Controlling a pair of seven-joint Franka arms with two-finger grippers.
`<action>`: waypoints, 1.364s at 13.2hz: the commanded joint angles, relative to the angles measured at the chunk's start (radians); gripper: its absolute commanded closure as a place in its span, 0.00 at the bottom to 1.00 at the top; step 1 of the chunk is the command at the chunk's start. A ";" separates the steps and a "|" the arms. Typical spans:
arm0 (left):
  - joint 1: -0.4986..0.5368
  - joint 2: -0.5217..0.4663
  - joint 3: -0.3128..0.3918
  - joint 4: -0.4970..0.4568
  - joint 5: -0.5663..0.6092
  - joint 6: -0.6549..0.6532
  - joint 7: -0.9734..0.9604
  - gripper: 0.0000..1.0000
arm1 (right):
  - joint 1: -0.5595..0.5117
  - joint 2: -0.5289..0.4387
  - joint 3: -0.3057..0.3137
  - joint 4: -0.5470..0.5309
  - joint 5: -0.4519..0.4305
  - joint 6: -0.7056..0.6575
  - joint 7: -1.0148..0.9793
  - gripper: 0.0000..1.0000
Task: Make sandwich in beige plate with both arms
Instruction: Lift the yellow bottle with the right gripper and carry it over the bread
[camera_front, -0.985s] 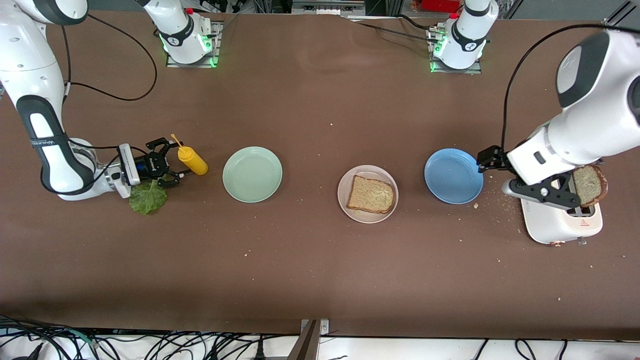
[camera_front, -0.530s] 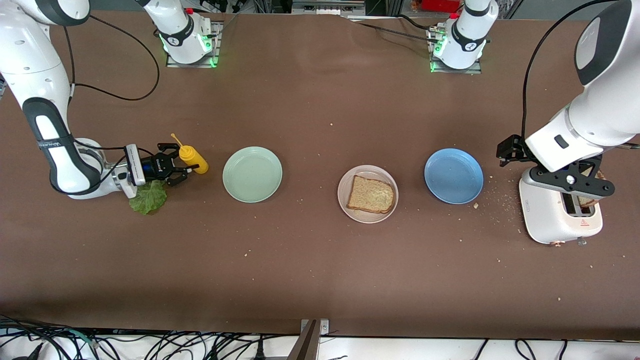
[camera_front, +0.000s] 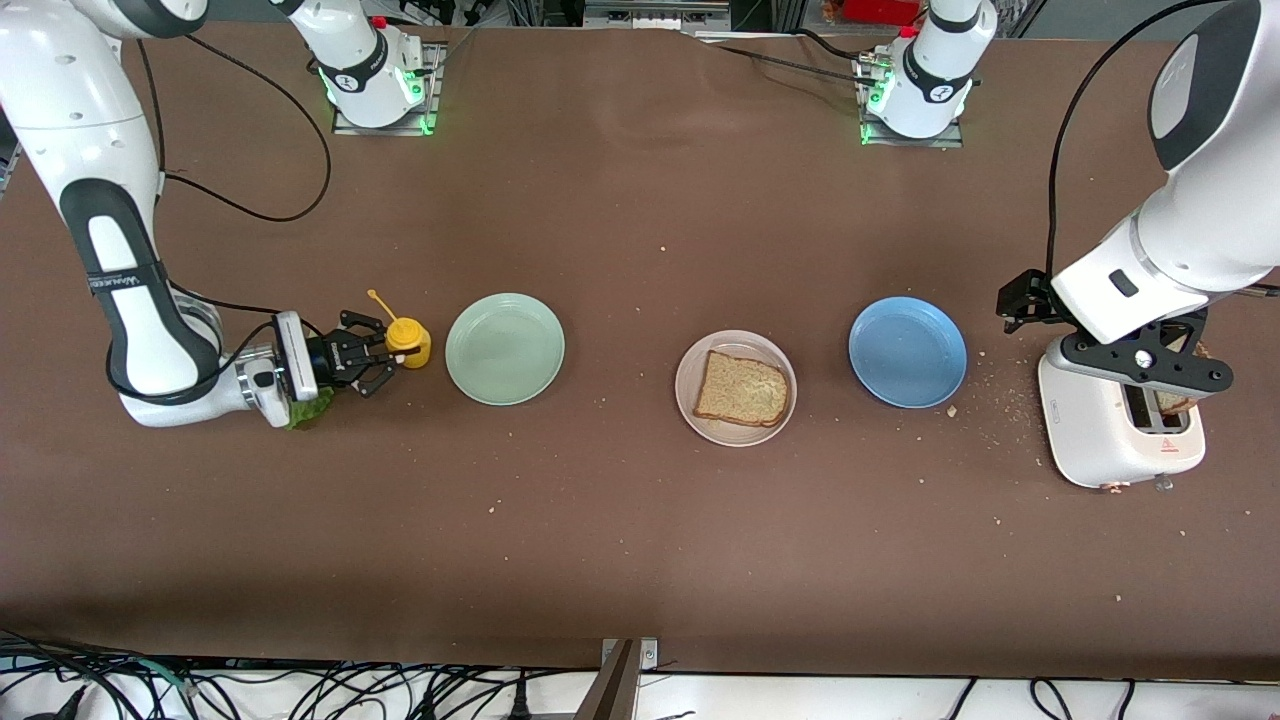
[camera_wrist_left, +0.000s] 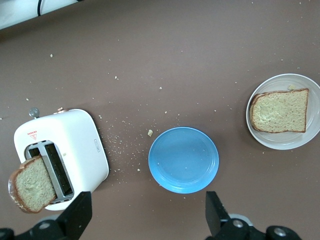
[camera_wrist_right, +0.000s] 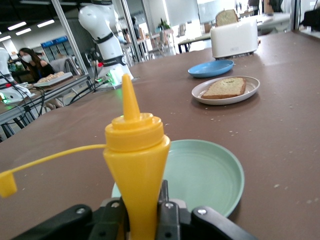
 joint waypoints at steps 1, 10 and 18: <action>-0.005 0.001 -0.002 0.021 0.014 -0.022 0.001 0.00 | 0.083 -0.094 -0.006 0.003 0.007 0.068 0.165 1.00; 0.085 0.001 0.004 0.022 -0.046 -0.024 0.003 0.00 | 0.421 -0.163 -0.007 0.195 -0.360 0.337 0.752 1.00; 0.093 0.000 0.004 0.022 -0.047 -0.038 0.000 0.00 | 0.728 -0.176 -0.010 0.264 -0.940 0.430 1.499 1.00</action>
